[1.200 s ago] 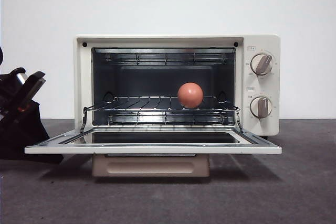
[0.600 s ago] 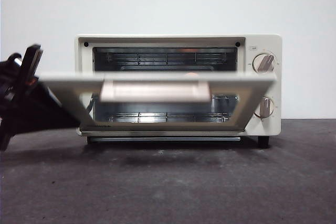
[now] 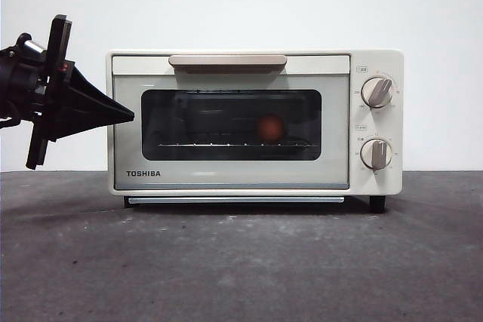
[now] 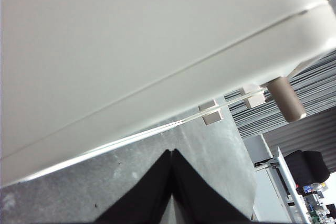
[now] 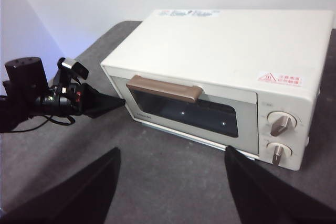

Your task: Eggoven

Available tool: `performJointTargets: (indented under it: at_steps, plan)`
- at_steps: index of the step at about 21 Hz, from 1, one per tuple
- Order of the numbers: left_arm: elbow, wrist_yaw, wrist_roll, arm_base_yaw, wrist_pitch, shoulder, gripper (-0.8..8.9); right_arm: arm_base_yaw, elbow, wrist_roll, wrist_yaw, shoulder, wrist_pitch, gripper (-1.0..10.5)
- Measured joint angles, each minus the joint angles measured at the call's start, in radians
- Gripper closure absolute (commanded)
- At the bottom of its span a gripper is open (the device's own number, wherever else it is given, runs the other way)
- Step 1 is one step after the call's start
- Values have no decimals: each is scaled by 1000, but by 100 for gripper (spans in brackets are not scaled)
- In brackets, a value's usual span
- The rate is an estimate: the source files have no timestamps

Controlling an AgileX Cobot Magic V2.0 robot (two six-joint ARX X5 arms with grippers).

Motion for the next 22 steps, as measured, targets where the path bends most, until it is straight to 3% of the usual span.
performJointTargets:
  at_steps: [9,22]
  plan:
    - [0,-55,5,-21,-140,-203,806,0,0,0,0,0,-45,626]
    - [8,-524,329,-149,-871,-782,806,0,0,0,-3,57,-116,626]
